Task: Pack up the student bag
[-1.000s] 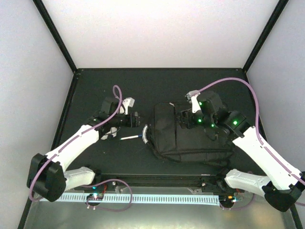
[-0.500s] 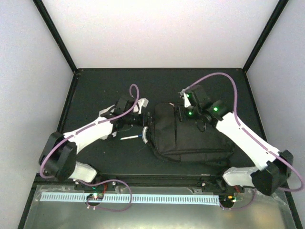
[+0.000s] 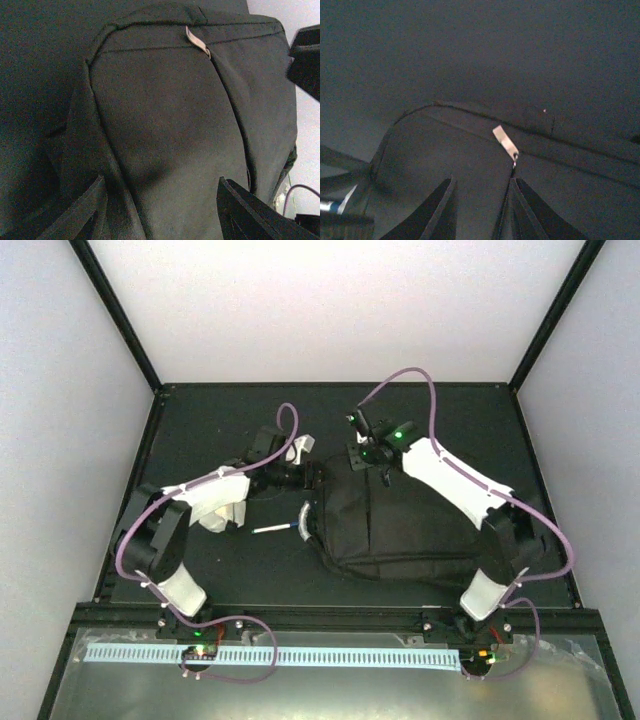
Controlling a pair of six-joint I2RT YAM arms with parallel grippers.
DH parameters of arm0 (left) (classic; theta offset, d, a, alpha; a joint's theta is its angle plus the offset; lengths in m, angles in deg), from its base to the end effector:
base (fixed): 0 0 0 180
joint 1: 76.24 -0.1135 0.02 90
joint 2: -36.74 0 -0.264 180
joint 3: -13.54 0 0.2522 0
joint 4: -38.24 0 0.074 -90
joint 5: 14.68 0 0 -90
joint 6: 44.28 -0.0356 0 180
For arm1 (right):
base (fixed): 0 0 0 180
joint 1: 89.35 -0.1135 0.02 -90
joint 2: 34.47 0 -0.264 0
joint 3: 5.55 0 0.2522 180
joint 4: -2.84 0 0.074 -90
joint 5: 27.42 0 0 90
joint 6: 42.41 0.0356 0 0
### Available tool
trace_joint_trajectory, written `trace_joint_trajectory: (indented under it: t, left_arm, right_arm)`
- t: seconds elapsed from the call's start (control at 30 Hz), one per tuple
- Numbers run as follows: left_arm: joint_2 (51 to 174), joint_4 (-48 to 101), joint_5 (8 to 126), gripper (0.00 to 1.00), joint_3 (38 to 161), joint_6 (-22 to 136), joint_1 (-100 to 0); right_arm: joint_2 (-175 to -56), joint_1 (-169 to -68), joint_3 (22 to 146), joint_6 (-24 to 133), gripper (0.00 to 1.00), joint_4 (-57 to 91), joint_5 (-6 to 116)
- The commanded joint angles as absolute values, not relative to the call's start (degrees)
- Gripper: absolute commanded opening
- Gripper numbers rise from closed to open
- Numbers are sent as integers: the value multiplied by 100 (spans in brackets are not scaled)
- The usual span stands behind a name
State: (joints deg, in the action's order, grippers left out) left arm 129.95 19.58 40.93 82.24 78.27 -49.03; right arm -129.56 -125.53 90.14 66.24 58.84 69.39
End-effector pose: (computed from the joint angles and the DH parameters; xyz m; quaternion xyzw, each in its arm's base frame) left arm 0.2929 -0.1732 0.2017 0.0765 0.8812 -0.4243 0.1940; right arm 0.2912 0.2078 0.2891 -0.1278 0.9446 0.0863 0.2896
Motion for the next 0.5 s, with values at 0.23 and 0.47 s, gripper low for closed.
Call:
trace_joint_trajectory:
  t: [0.23,0.47]
  left_arm:
    - [13554,2419,3370,52,8604,7829,-4987]
    - [13573,2110,3709,52,8681,7655,-4994]
  right_arm:
    - [-14055,-12536,9805,6291,36,5963,7997]
    - [-14459,-12538,10088,6188,36,6040,8073]
